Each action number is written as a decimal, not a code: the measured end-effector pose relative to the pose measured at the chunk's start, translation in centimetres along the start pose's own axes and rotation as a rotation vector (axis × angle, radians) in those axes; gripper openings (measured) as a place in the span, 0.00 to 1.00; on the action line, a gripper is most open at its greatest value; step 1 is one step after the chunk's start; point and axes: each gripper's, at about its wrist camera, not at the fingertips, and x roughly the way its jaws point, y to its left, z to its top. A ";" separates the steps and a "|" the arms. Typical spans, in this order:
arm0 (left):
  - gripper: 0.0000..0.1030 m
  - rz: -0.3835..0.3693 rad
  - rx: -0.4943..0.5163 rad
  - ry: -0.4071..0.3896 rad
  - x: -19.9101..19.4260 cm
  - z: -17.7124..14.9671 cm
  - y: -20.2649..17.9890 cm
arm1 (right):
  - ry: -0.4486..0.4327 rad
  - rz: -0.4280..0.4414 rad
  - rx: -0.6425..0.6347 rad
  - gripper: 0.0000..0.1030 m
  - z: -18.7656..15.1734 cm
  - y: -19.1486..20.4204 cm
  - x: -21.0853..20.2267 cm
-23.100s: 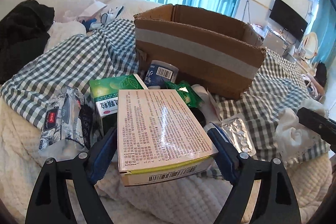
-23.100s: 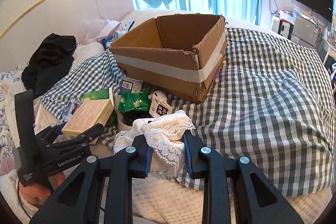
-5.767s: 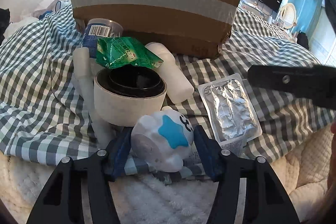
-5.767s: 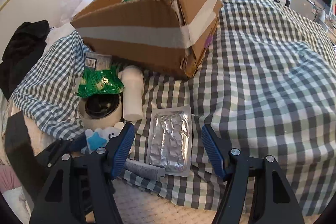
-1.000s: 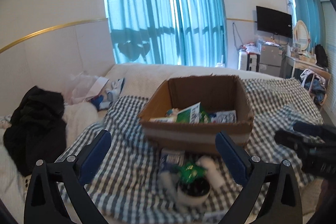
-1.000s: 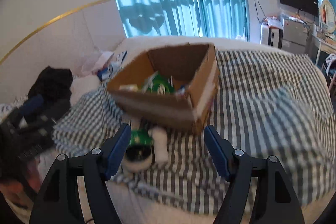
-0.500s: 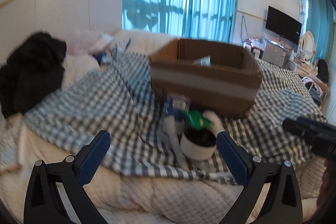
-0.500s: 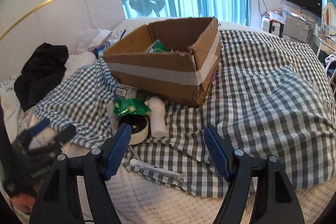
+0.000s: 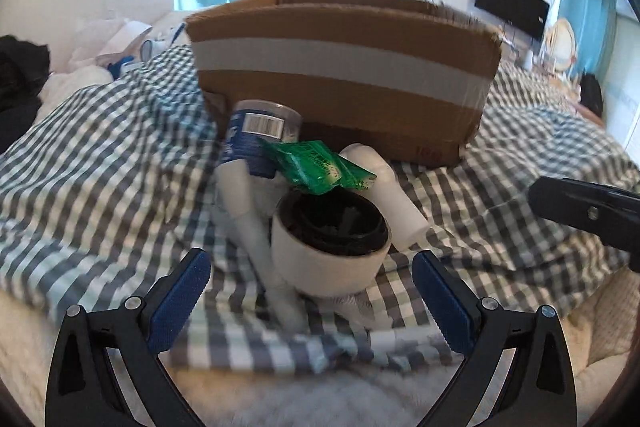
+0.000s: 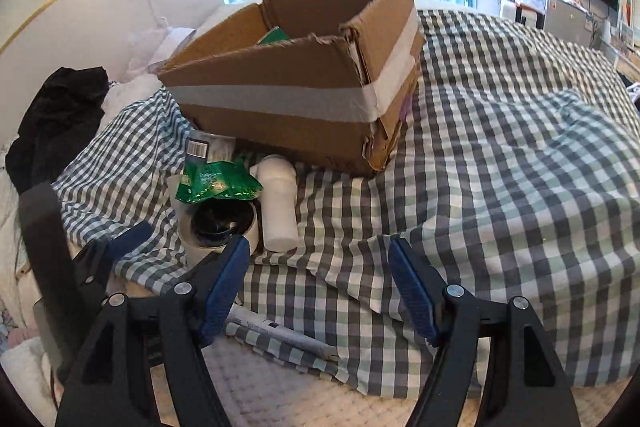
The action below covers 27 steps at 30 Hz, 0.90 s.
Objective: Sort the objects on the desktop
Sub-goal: 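Grasp the beige tape roll by its rim with the left tool and lift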
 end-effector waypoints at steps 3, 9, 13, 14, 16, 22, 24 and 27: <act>1.00 -0.006 0.051 0.010 1.6 0.6 -0.9 | 0.009 0.003 0.012 0.69 0.0 -0.3 0.4; 1.00 0.016 0.094 0.090 4.4 0.6 -1.6 | 0.018 0.013 0.032 0.69 0.2 -0.7 0.7; 0.79 0.022 0.127 0.101 4.4 0.5 -2.1 | 0.026 0.014 0.035 0.69 0.2 -0.7 0.9; 0.78 0.016 0.128 0.091 4.2 0.4 -2.1 | 0.028 0.013 0.035 0.69 0.2 -0.7 0.9; 0.78 -0.004 0.119 0.085 3.6 0.4 -2.2 | 0.028 0.011 0.035 0.69 0.2 -0.7 0.9; 0.78 -0.075 0.031 0.051 1.3 0.0 -1.4 | 0.020 0.000 0.039 0.69 0.2 -0.9 0.8; 0.78 -0.075 0.025 0.027 0.3 -0.1 -1.2 | 0.017 0.000 0.038 0.69 0.2 -0.8 0.7; 0.78 -0.084 0.005 0.000 -0.8 0.4 -0.9 | 0.013 -0.004 0.032 0.69 0.2 -0.8 0.7</act>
